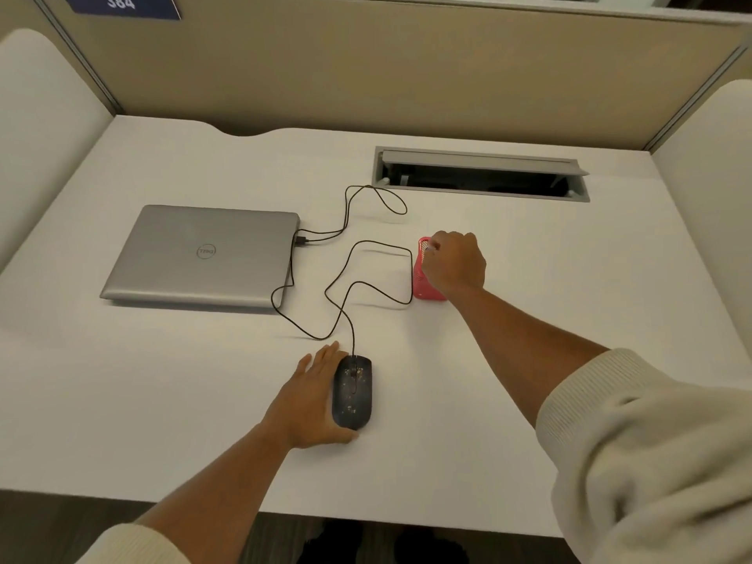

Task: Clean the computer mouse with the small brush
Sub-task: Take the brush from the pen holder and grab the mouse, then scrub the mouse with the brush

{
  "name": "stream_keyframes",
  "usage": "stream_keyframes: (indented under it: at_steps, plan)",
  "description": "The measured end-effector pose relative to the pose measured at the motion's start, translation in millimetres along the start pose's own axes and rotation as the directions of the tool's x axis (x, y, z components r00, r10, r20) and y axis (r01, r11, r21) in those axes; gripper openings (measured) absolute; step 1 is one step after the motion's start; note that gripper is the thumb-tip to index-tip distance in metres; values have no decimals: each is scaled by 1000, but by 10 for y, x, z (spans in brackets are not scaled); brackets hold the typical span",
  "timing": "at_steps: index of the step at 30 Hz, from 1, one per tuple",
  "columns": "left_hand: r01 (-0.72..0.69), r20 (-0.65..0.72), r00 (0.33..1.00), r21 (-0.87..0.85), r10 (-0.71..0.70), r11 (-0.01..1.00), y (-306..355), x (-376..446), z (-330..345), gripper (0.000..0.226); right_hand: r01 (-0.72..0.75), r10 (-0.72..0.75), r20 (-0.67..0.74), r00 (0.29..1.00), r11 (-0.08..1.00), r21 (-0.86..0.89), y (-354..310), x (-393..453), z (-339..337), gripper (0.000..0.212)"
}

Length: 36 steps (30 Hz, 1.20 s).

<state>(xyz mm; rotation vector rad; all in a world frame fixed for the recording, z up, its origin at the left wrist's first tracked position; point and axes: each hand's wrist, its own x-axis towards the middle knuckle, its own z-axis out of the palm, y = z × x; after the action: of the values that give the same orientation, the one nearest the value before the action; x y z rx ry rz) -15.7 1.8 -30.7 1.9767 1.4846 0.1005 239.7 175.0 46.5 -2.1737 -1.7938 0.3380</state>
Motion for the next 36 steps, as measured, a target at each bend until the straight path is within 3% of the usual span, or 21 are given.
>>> stream_keyframes:
  at_steps: [4, 10, 15, 17, 21, 24, 27, 33, 36]
  plan:
    - [-2, -34, 999, -23, 1, 1000, 57, -5, -18, 127, 20, -17, -62, 998, 999, 36, 31, -24, -77, 19]
    - [1, -82, 997, -43, -5, 999, 170, -34, -94, 122, 217, -95, -430, 898, 945, 244, 1, -72, -454, 11]
    - [-1, -88, 996, -66, -5, 998, 336, -114, -140, 125, 366, -164, -459, 873, 841, 398, -115, -108, -751, 14]
    - [1, -97, 995, -83, -9, 997, 386, -162, -139, 124, 365, -180, -392, 902, 804, 470, -177, -156, -801, 22]
    - [17, -126, 992, -88, -28, 996, 520, -301, -84, 123, 259, -266, -61, 962, 816, 516, -215, -359, -841, 38]
    - [49, -130, 990, -109, -63, 993, 611, -412, -9, 122, 244, -325, 191, 926, 904, 350, -189, -557, -836, 19]
    - [86, -121, 988, -118, -100, 989, 707, -517, 83, 124, 271, -335, 379, 863, 938, 215, -169, -763, -807, 14]
    - [141, -137, 978, -132, -158, 981, 860, -707, 260, 125, 330, -378, 543, 750, 925, 188, -123, -1064, -742, 21]
    - [143, -139, 977, -128, -161, 981, 891, -798, 311, 125, 320, -387, 547, 742, 922, 219, -116, -1168, -753, 27]
